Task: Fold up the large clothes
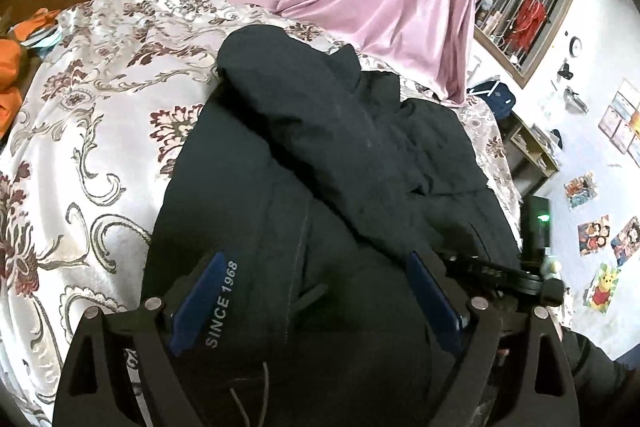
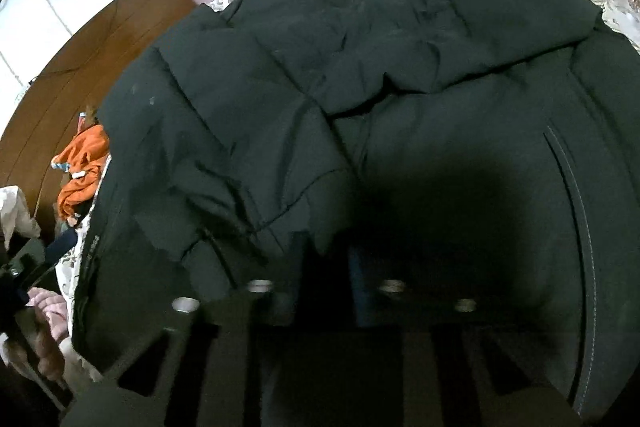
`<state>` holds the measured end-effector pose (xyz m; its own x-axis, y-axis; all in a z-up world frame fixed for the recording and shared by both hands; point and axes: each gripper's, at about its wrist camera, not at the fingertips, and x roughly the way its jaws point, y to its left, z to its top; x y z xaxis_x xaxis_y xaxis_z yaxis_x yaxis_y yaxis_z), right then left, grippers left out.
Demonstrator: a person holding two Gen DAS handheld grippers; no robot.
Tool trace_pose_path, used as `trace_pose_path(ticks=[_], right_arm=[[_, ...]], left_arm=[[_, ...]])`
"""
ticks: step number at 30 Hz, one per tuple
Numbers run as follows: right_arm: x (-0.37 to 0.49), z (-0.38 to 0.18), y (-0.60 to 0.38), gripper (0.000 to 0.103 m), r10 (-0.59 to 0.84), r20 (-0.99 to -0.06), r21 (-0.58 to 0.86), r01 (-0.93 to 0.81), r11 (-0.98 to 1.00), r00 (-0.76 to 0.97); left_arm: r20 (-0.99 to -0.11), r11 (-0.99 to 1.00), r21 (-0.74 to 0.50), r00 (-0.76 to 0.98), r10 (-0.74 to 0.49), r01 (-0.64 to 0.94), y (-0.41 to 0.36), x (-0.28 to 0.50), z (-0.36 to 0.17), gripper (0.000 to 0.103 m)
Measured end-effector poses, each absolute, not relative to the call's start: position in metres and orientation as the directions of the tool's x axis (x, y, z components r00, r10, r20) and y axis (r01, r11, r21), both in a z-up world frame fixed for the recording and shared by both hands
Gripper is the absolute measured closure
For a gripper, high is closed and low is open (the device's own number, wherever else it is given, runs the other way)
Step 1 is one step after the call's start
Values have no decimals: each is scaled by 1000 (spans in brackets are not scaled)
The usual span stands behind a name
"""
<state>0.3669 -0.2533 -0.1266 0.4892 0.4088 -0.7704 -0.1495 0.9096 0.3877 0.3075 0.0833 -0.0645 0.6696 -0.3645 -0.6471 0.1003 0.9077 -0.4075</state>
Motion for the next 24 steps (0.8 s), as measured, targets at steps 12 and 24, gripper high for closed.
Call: trace_pose_path(ticks=[12,24], right_arm=[[361,28,-315,98,170,-536,60,-164,985,827],[456,15,-368,97,-142,-593,-128,81,988,793]], left_arm=[[-622,937,-325,716,-316,131,74,333,-39,12],[-629,976,-200,753,-194,85,39,440,-22,12]])
